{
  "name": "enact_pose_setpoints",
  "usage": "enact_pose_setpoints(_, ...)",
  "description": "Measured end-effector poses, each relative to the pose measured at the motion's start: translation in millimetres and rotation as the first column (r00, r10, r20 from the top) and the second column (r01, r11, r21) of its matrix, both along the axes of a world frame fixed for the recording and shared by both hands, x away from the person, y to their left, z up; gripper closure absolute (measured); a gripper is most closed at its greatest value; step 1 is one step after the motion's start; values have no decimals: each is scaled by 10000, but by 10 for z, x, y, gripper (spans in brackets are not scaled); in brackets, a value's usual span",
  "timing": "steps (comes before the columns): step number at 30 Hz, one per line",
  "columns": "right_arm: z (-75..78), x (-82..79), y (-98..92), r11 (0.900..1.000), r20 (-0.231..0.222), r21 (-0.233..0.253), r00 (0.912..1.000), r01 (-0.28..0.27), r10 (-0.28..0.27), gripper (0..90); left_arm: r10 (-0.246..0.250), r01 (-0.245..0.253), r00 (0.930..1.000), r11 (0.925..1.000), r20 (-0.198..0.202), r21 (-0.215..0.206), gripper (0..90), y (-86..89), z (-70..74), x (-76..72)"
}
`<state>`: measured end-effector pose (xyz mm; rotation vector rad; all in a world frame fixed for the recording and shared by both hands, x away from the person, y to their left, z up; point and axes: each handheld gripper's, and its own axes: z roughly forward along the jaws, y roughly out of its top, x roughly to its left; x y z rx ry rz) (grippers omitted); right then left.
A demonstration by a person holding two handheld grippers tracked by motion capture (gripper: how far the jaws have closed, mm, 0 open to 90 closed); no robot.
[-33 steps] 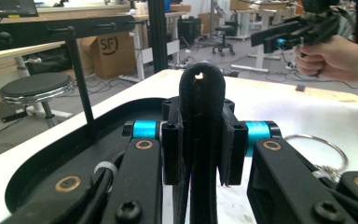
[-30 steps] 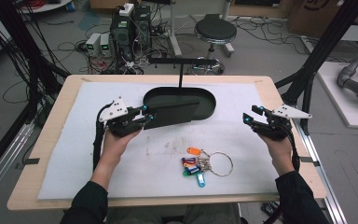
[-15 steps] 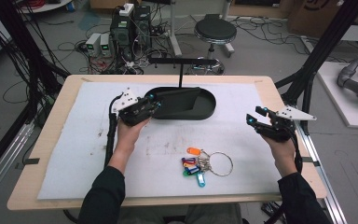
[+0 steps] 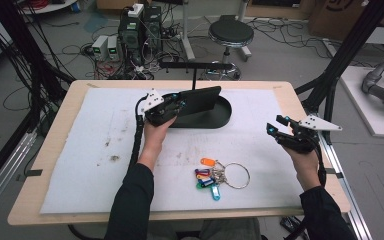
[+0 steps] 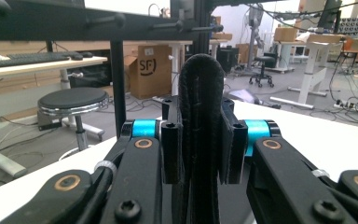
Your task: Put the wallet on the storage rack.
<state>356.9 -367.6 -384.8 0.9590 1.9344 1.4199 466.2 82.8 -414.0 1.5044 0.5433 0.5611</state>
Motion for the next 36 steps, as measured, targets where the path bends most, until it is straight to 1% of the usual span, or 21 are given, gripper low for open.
enact_pose_setpoints(2, -3, 2, 0, 10000, 24, -10, 10000, -15, 15, 450, 10, -9, 10000, 9999, -92, 108, 744, -42, -31, 49)
enact_pose_setpoints(5, -6, 5, -6, 10000, 10, 21, 10000, -37, 37, 450, 61, -62, 9999, 9999, -126, -96, 743, -71, -79, 93)
enact_pose_setpoints(9, -13, 9, -16, 10000, 38, 31, 10000, -23, 23, 450, 83, -85, 9998, 9999, -192, -101, 741, -35, -103, 113)
enact_pose_setpoints(11, -12, 7, -17, 10000, 34, 50, 10000, -26, 26, 451, 126, -126, 9995, 9999, -293, 9, 738, -9, -108, 117)
enact_pose_setpoints(12, -12, 7, -16, 10000, 58, 42, 10000, -33, 33, 451, 164, -158, 9992, 9997, -352, 174, 736, 11, -106, 119)
enact_pose_setpoints(14, -11, 6, -13, 10000, 63, 49, 10000, -40, 40, 453, 225, -211, 9992, 9988, -329, 446, 734, 35, -107, 116)
enact_pose_setpoints(16, -11, 6, -9, 10000, 72, 28, 10000, -38, 38, 453, 345, -318, 9985, 9977, -435, 599, 728, 58, -116, 117)
enact_pose_setpoints(18, -11, 7, -5, 10000, 95, -19, 9999, -56, 56, 453, 429, -387, 9981, 9950, -442, 917, 722, 70, -140, 121)
enact_pose_setpoints(20, -12, 8, 0, 10000, 111, -31, 9999, -84, 84, 454, 509, -427, 9971, 9898, -571, 1362, 718, 65, -174, 129)
enact_pose_setpoints(22, -11, 6, 3, 10000, 104, -29, 9999, -85, 86, 454, 524, -387, 9957, 9845, -761, 1711, 715, 49, -208, 135)
enact_pose_setpoints(25, -12, 7, 1, 10000, 75, -22, 10000, -65, 66, 453, 527, -332, 9940, 9803, -958, 1946, 713, 29, -245, 137)
enact_pose_setpoints(29, -14, 11, -2, 10000, 11, 11, 10000, -77, 77, 452, 764, -461, 9902, 9690, -1168, 2429, 688, 18, -269, 140)
enact_pose_setpoints(30, -16, 13, -2, 10000, 12, -4, 10000, -80, 80, 452, 794, -466, 9893, 9671, -1227, 2500, 679, 21, -278, 142)
enact_pose_setpoints(31, -18, 15, 0, 10000, 12, -27, 10000, -90, 90, 452, 791, -449, 9886, 9669, -1277, 2511, 675, 29, -280, 142)
enact_pose_setpoints(33, -20, 18, 5, 9999, 8, -45, 9999, -113, 113, 452, 983, -627, 9867, 9648, -1291, 2555, 656, 30, -273, 138)
enact_pose_setpoints(34, -20, 18, 6, 9999, 11, -46, 9999, -110, 110, 452, 1082, -725, 9856, 9647, -1299, 2530, 622, 26, -267, 136)
enact_pose_setpoints(35, -20, 18, 8, 9999, 5, -31, 9999, -107, 107, 452, 1205, -831, 9837, 9629, -1333, 2566, 575, 22, -258, 130)
enact_pose_setpoints(36, -20, 18, 7, 9999, 12, -43, 9999, -111, 111, 451, 1323, -914, 9813, 9595, -1399, 2664, 524, 17, -248, 122)
